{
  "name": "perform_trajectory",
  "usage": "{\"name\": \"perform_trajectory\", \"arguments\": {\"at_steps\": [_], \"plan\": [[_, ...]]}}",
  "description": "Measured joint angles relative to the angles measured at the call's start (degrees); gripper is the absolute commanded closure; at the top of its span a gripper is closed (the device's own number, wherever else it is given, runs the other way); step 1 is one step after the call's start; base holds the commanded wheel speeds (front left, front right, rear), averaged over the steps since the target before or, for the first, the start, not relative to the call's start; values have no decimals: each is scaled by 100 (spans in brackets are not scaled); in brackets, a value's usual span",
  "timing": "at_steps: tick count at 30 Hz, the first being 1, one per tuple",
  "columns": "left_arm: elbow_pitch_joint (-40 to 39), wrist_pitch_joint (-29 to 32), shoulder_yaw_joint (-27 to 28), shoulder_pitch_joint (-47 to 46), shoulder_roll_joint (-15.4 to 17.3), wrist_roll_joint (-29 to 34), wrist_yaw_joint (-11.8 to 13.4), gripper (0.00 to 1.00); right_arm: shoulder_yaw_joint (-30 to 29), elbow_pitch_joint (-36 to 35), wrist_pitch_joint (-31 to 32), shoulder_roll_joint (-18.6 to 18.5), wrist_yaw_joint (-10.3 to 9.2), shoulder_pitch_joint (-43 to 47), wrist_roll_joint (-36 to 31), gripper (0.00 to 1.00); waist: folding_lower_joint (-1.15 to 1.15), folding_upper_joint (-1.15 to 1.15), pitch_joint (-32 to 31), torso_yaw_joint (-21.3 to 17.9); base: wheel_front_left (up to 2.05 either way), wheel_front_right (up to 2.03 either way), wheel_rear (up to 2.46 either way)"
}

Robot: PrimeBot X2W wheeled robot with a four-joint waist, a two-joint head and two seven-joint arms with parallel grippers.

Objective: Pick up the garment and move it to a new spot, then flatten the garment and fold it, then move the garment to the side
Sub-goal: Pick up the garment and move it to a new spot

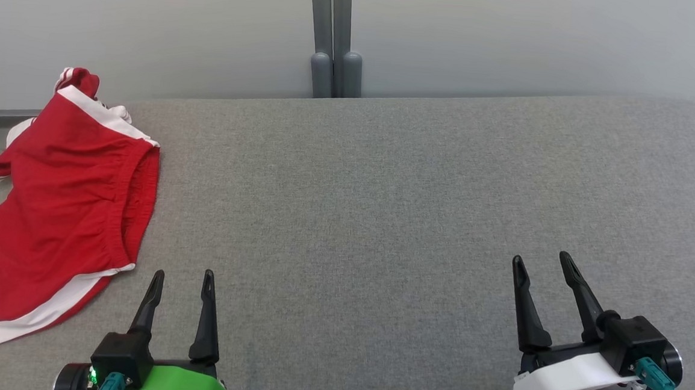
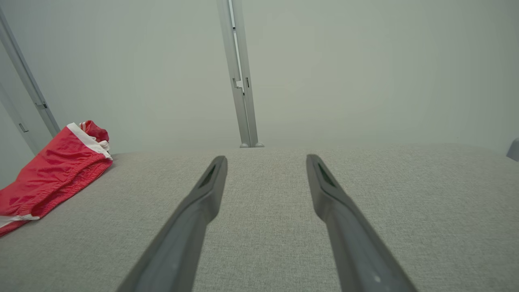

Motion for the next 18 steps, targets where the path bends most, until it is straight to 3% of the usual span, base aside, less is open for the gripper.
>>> {"name": "perform_trajectory", "arguments": {"at_steps": [18], "plan": [[-12, 0, 15, 0, 0, -1, -1, 0, -27, 1, 0, -1, 0, 0, 4, 0, 0, 0, 25, 21, 0, 0, 0]]}}
